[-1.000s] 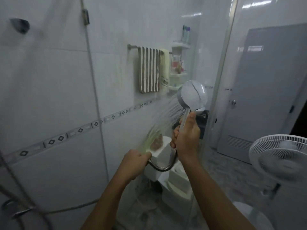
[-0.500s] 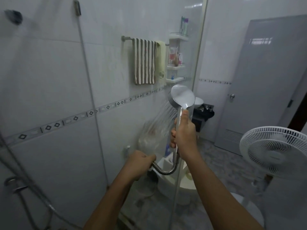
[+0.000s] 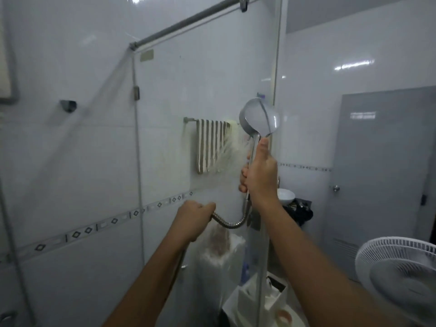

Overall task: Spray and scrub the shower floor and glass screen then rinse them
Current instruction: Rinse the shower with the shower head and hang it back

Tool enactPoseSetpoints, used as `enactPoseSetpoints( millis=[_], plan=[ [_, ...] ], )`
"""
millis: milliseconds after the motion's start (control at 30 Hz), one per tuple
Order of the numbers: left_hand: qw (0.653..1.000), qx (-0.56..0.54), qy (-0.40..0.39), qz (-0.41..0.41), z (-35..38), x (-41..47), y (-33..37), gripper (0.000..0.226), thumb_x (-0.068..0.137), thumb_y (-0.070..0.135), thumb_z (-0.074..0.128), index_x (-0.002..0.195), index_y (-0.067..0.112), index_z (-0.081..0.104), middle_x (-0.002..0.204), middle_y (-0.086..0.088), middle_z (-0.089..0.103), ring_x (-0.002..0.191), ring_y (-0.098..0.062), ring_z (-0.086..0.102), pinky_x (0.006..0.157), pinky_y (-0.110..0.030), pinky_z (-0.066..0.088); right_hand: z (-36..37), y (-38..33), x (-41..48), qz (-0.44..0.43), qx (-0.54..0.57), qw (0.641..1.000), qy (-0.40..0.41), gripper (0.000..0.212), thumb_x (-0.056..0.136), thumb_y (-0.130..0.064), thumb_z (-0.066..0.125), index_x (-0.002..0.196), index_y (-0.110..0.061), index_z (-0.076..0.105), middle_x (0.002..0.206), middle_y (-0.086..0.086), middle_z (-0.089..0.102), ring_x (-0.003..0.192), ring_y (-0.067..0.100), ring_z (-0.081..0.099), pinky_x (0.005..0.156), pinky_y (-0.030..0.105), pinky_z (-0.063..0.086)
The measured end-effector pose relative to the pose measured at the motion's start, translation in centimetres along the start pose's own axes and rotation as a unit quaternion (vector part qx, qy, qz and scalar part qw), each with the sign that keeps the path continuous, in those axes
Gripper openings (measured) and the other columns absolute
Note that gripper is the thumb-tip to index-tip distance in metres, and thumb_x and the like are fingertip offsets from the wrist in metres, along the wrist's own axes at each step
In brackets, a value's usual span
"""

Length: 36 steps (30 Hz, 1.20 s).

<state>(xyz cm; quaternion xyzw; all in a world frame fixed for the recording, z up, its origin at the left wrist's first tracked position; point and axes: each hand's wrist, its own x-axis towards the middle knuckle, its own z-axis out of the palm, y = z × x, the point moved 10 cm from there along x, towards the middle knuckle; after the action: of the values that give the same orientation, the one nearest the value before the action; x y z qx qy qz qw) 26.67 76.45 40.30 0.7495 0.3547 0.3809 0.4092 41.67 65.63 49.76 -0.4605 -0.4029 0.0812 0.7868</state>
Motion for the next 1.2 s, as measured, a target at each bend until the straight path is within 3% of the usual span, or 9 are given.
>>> enactPoseSetpoints(
  millis=[333,600,700,967,1200],
  plan=[
    [0.991,-0.035,0.094,0.087,-5.8,5.7,8.0,0.041,0.092,0.027,0.057,0.056,0.008,0.053,0.057,-0.010,0.047,0.031,-0.013,0.028,0.036,-0.017,0.023,3.5,-7.8,6.3,-0.080,0.068,0.994,0.036,0.056,0.099,-0.066,0.028,0.085,-0.014,0.044,0.053,0.003,0.034,0.042,0.016,0.032,0.041,0.026,0.030],
    [0.987,-0.010,0.110,0.118,-8.1,8.6,9.7,0.044,0.092,0.028,0.056,0.053,0.012,0.045,0.059,-0.009,0.050,0.034,-0.012,0.028,0.040,-0.020,0.024,6.0,-8.9,8.8,-0.085,0.086,0.992,0.021,0.056,0.099,-0.065,0.028,0.085,-0.014,0.045,0.050,0.003,0.037,0.040,0.016,0.034,0.040,0.023,0.032],
    [0.987,-0.022,0.109,0.112,-8.8,9.4,9.6,0.041,0.092,0.028,0.056,0.055,0.010,0.050,0.062,-0.011,0.054,0.034,-0.014,0.029,0.039,-0.019,0.025,7.4,-9.3,9.5,-0.092,0.080,0.992,0.006,0.057,0.099,-0.065,0.027,0.087,-0.013,0.045,0.051,0.004,0.037,0.039,0.017,0.034,0.040,0.023,0.032],
    [0.987,-0.047,0.105,0.111,-11.7,10.9,9.8,0.035,0.093,0.025,0.053,0.063,0.007,0.052,0.054,-0.002,0.036,0.033,-0.011,0.021,0.038,-0.017,0.021,11.3,-10.7,10.5,-0.131,0.102,0.986,-0.026,0.055,0.101,-0.062,0.027,0.087,-0.012,0.044,0.052,0.006,0.035,0.039,0.017,0.032,0.039,0.022,0.031],
    [0.978,-0.041,0.158,0.131,-15.9,11.8,11.3,0.035,0.093,0.025,0.050,0.064,0.006,0.055,0.057,-0.004,0.040,0.038,-0.014,0.025,0.037,-0.016,0.023,14.4,-11.5,12.3,-0.121,0.169,0.978,-0.027,0.055,0.099,-0.066,0.028,0.082,-0.016,0.045,0.052,0.003,0.036,0.040,0.016,0.033,0.042,0.022,0.031]
  ],
)
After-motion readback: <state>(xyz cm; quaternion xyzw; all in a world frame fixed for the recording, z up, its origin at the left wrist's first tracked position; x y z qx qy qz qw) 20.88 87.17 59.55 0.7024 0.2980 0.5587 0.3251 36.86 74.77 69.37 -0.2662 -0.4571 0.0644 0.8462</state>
